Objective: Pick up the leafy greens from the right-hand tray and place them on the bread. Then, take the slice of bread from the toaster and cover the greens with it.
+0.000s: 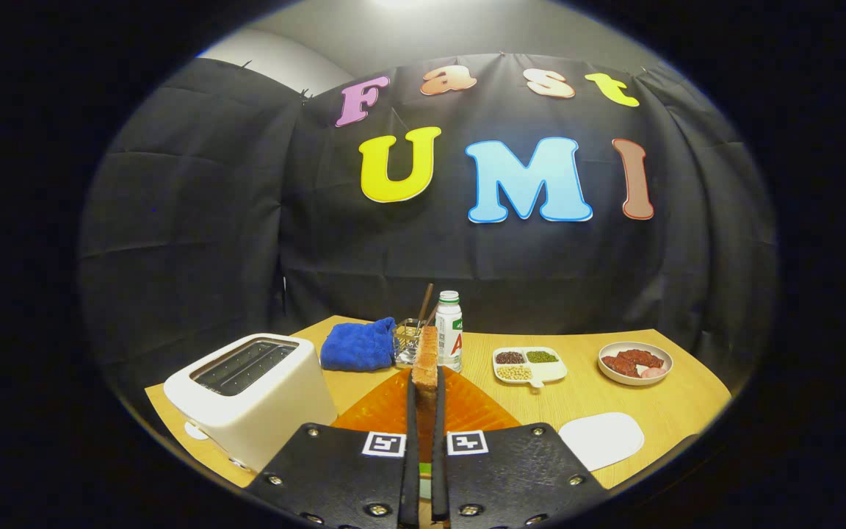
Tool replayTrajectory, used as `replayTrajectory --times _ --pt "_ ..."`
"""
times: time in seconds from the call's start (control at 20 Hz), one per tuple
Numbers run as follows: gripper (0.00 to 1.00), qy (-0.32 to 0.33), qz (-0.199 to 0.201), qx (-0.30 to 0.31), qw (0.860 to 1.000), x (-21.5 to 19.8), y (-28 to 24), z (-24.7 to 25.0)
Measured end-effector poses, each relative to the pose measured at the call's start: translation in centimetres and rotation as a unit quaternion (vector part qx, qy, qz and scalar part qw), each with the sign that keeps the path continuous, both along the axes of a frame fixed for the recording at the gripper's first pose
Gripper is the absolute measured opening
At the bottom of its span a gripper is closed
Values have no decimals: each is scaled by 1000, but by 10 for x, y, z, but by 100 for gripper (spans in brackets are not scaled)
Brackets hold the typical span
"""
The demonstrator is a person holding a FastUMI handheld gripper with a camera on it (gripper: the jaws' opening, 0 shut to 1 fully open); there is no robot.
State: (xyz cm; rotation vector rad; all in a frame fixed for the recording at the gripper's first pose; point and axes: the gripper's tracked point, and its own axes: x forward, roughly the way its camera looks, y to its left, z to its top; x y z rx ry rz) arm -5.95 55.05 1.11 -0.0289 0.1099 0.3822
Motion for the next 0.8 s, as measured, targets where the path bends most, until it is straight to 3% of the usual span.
replayTrajectory --times 0.55,0.8 --pt "6 47 14 10 999 16 22 -52" --pt "6 68 13 50 996 19 23 -64"
